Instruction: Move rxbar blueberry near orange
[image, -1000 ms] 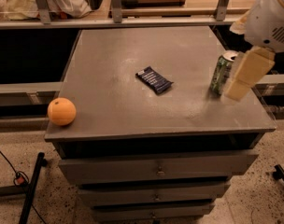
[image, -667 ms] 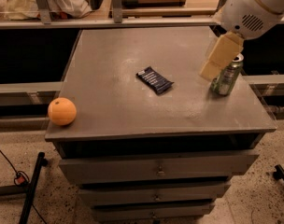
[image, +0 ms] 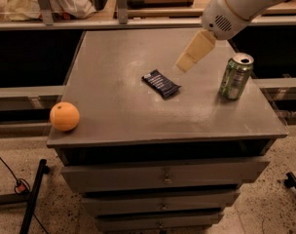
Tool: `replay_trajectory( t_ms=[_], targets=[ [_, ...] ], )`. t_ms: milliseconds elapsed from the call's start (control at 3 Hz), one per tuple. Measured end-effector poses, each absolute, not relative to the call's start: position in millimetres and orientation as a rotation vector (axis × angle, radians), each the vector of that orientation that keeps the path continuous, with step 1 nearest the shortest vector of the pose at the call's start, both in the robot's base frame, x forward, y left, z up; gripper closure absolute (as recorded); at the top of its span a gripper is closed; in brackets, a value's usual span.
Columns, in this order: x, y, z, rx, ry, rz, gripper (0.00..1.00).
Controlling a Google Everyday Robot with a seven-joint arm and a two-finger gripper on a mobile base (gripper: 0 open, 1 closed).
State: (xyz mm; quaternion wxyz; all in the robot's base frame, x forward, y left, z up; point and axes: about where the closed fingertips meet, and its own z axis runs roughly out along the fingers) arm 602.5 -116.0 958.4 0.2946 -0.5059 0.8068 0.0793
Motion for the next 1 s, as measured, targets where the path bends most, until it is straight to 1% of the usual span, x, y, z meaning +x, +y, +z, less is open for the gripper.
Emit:
replay_trajectory(
  t_ms=[333,667,1000],
  targets=[
    [611.0,-103.3,905.1,-1.220,2.145,0.209,0.00],
    [610.7,-103.3,905.4,-1.222,2.146,0.209,0.00],
    [611.6,-95.6,906.4,-1.231,2.111,0.248,0.00]
  ],
)
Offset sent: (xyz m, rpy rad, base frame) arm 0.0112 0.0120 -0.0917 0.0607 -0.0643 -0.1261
